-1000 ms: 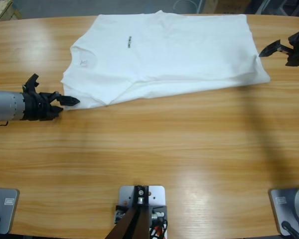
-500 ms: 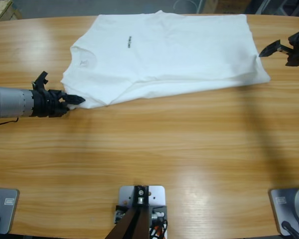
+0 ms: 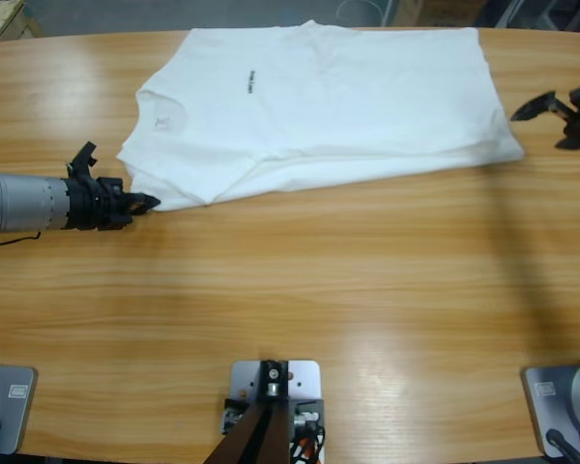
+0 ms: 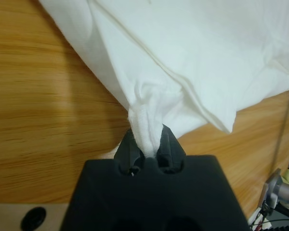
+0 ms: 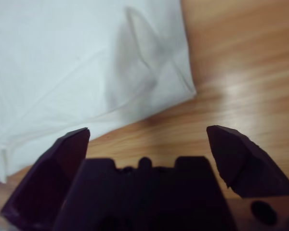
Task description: Fold clothes
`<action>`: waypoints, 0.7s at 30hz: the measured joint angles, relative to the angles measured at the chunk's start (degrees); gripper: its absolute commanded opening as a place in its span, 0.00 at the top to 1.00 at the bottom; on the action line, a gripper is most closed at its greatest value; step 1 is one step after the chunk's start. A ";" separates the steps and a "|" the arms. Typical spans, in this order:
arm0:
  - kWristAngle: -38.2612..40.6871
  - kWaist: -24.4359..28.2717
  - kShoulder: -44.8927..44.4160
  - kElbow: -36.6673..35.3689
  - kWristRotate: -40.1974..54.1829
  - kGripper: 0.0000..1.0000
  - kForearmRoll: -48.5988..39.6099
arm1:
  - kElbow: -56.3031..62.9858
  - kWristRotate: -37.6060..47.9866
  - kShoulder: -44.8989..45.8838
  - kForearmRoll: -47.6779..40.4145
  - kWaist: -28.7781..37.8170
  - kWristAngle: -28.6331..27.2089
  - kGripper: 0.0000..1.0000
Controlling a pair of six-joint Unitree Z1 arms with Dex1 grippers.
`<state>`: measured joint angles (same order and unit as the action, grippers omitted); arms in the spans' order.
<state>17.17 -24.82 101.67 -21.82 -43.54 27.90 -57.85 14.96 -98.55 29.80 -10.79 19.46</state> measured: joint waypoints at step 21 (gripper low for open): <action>0.00 1.76 -0.03 0.56 0.01 1.00 0.51 | 12.46 4.79 -7.63 -17.35 -11.68 13.21 0.45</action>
<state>17.17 -23.06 101.64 -21.26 -43.54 28.40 -45.38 19.75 -106.18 12.45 -22.47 32.67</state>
